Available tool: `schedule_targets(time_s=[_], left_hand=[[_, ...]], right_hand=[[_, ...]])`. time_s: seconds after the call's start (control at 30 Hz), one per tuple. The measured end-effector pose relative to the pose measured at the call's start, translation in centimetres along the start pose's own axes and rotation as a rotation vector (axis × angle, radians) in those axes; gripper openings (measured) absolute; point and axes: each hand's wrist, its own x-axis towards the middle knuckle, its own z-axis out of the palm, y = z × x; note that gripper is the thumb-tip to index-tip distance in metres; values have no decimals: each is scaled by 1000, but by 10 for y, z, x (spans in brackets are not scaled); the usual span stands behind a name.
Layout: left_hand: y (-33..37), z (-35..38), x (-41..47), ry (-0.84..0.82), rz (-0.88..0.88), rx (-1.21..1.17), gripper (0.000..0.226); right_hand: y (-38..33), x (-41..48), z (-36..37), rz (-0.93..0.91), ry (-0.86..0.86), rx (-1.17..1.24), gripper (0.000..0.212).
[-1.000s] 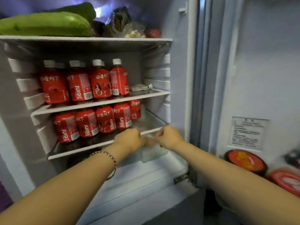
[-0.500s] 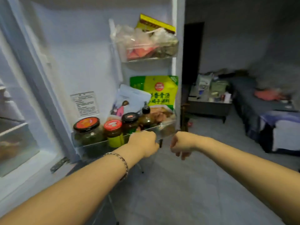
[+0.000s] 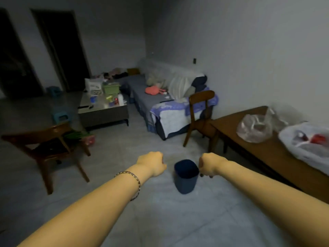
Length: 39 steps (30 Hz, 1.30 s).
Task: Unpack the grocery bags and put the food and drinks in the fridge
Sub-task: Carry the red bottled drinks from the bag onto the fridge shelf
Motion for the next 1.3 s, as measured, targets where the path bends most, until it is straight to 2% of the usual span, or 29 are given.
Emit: schedule_targets(time_s=[0.13,0.23,0.33,0.6,0.73,0.87,1.1,1.17,1.3], left_hand=[[98,8,83,-51,134,10,27],[163,18,137,-90,238,24,26],[228,30,195,-124,355,42,24],[404,49,338,-200,761,212,23],[493,49,394,-184,970,265,22],[576,66,442,-149,1068,198,21],[696,118,526,-17,1193,263,47],[726,132,543,-2,1297,399,53],[782,162,573,-10,1543,818,51]], right_hand=[[112,32,-24,157,55,102,28],[184,48,-38,247,80,143,15],[255,69,-47,371,130,223,25],[423,124,-75,676,179,314,31],[498,140,-89,783,234,396,24],[571,151,-95,882,281,418,25],[705,199,-86,916,278,395,26],[739,214,-88,895,257,361,27],[797,247,-90,791,194,229,38]])
